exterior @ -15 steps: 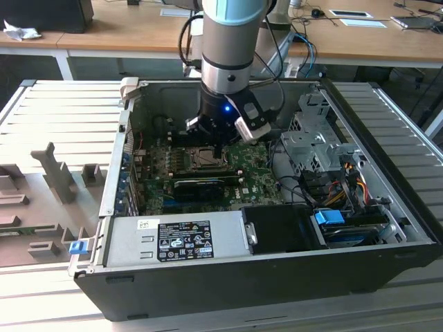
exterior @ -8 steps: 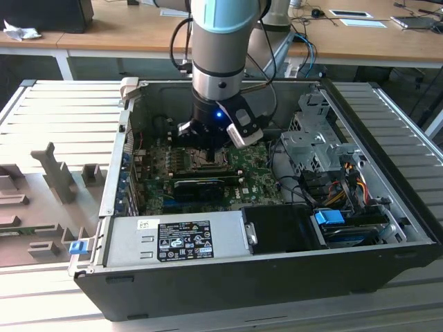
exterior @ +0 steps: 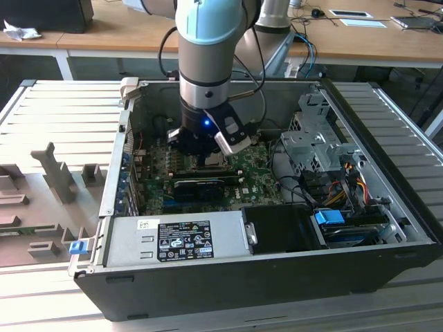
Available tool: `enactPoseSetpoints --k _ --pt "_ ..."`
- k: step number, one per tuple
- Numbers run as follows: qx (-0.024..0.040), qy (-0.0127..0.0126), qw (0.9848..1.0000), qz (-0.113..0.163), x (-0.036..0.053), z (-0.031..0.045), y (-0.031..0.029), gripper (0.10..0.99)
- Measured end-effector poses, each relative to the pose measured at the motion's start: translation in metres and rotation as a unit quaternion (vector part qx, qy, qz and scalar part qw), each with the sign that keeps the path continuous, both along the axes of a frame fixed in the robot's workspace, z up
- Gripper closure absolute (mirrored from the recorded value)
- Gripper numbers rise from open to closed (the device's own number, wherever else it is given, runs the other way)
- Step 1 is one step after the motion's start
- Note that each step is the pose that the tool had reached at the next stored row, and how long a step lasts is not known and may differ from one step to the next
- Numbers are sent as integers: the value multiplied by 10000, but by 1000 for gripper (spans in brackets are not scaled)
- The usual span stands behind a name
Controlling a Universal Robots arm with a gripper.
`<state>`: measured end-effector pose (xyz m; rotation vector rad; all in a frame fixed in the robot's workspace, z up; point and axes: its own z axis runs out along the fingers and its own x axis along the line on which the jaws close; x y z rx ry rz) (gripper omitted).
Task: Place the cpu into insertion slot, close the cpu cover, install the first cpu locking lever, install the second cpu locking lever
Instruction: 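Install the second cpu locking lever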
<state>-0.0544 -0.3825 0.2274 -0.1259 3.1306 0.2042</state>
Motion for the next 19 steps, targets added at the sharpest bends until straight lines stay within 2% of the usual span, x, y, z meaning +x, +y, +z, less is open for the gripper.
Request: enactPoseSetpoints --k 4,5,6,11,13,15,16,19 --pt "40 0 10000 19 -30 -83 -1 980" --pt "105 0 9999 20 -53 -96 -9 980" --pt "230 0 9997 22 -85 -104 -37 980" --pt "390 0 9992 48 -101 -135 -87 980" --pt "508 -1 9987 52 -111 -140 -165 980" --pt "555 -1 9984 52 -121 -140 -175 980" --pt "614 -1 9981 52 -132 -153 -191 980" --pt "713 0 9974 67 -143 -201 -205 980"
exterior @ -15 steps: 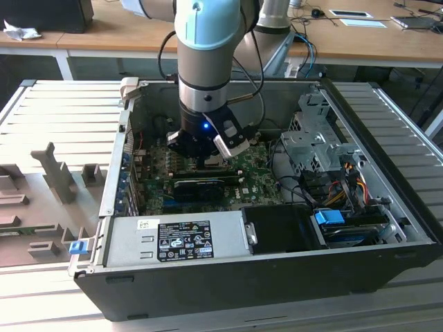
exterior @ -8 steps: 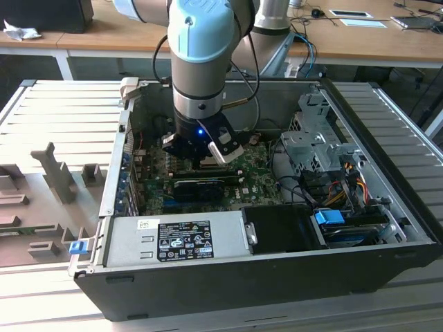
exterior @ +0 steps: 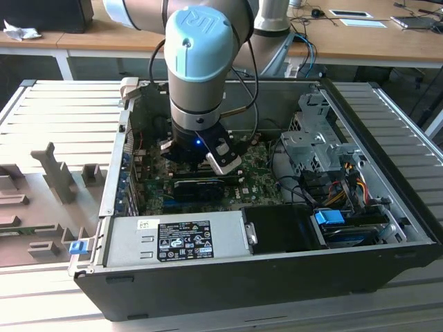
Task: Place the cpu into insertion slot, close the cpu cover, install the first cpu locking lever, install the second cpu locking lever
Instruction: 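Install the second cpu locking lever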
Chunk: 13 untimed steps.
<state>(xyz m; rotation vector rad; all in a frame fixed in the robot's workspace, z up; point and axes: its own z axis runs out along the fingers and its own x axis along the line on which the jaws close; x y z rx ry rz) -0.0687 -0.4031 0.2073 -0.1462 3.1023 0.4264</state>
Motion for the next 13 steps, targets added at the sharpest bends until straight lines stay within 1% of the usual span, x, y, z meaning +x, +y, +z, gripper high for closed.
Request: enactPoseSetpoints --k 2,3,10,11,13 --pt "57 0 10000 11 -15 -14 -4 980" --pt "100 -1 9999 16 -30 -24 -9 980" --pt "215 0 9998 35 -45 -88 -11 980" --pt "264 -1 9996 40 -58 -96 -11 980" --pt "309 -1 9995 54 -72 -120 -10 980"
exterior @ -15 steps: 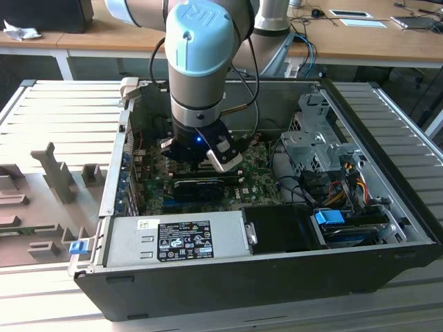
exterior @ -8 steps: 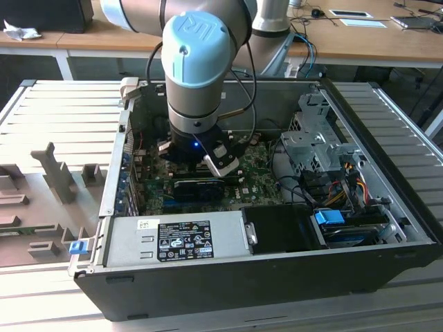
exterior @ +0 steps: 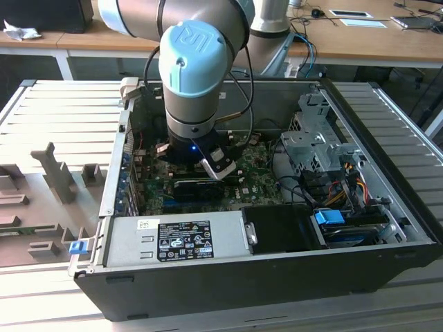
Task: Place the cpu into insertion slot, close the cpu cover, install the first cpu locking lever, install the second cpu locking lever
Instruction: 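Install the second cpu locking lever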
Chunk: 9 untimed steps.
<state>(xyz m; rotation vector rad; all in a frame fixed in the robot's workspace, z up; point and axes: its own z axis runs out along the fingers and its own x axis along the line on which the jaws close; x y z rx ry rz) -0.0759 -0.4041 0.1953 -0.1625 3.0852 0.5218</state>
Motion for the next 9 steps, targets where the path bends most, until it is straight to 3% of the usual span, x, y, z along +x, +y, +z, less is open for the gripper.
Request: enactPoseSetpoints --k 2,5,9 --pt "52 0 10000 9 -5 -20 -1 980" --pt "61 0 10000 12 -5 -12 0 980" --pt "61 0 10000 11 -6 100 0 980"
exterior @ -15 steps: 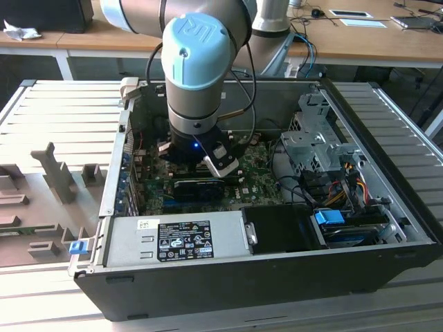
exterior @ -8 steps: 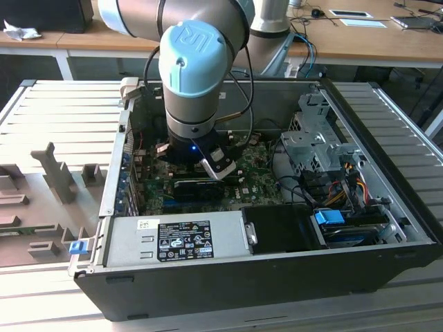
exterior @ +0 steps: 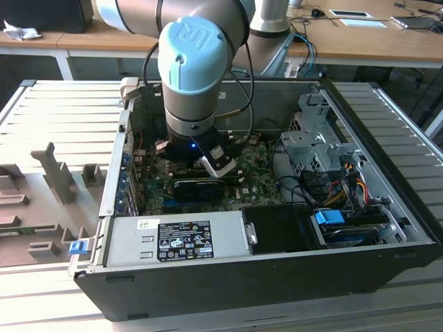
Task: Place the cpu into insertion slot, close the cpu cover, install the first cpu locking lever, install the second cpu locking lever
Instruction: 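Install the second cpu locking lever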
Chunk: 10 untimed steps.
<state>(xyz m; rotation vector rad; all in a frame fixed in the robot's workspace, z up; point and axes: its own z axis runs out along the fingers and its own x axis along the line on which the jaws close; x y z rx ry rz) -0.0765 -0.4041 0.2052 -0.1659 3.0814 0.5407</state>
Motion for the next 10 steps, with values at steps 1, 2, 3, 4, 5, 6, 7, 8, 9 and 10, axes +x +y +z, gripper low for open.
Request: enactPoseSetpoints --k 1,2,3,4,5,6,7,8,9,10 --pt "0 1 10000 0 0 23 0 980" --pt "0 0 10000 0 0 45 0 980" --pt "0 0 10000 0 0 84 0 980" --pt "-1 2 10000 0 0 132 0 980" --pt "-7 2 10000 0 0 157 1 980" --pt "-6 2 10000 0 0 211 1 980" --pt "-6 1 10000 0 0 232 1 980" --pt "-6 1 10000 0 0 235 2 980" --pt "-5 1 10000 0 0 235 2 980" --pt "-4 1 10000 0 0 235 1 980"
